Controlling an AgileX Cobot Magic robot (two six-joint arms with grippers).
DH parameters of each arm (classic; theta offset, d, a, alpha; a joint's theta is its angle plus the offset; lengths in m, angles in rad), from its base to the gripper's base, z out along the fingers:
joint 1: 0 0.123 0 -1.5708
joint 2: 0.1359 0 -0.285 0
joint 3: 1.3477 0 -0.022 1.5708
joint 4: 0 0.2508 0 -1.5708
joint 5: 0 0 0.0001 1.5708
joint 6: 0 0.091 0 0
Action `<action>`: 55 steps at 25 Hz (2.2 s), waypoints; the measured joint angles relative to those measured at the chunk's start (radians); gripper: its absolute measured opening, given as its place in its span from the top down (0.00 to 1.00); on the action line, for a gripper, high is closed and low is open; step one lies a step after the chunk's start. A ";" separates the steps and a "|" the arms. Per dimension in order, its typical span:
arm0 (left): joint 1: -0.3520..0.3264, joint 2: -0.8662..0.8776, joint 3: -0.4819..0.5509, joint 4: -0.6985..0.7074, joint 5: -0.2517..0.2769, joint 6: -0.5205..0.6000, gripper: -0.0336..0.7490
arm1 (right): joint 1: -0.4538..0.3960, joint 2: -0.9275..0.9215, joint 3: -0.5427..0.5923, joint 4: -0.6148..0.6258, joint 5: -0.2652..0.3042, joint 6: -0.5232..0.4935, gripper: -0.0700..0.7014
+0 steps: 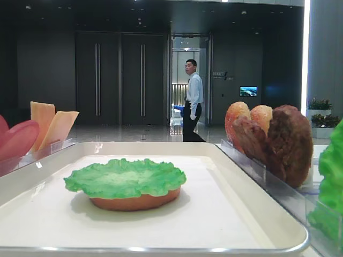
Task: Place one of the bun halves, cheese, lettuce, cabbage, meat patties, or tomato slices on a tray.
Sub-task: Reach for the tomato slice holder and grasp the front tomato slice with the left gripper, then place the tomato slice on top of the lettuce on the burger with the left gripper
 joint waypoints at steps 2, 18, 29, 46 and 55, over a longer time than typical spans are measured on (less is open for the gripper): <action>-0.021 0.011 -0.028 0.014 0.017 -0.033 0.28 | 0.000 0.000 0.000 0.000 0.000 0.000 0.37; -0.316 0.157 -0.102 0.051 0.030 -0.372 0.30 | 0.000 0.000 0.000 0.000 0.000 0.000 0.37; -0.320 0.274 -0.109 0.079 0.023 -0.400 0.31 | 0.000 0.000 0.000 0.000 0.000 0.000 0.37; -0.320 0.340 -0.112 0.148 0.066 -0.399 0.89 | 0.000 0.000 0.000 0.000 -0.001 0.000 0.37; -0.320 0.229 -0.111 0.082 0.064 -0.399 0.89 | 0.000 0.000 0.000 0.000 -0.002 0.000 0.37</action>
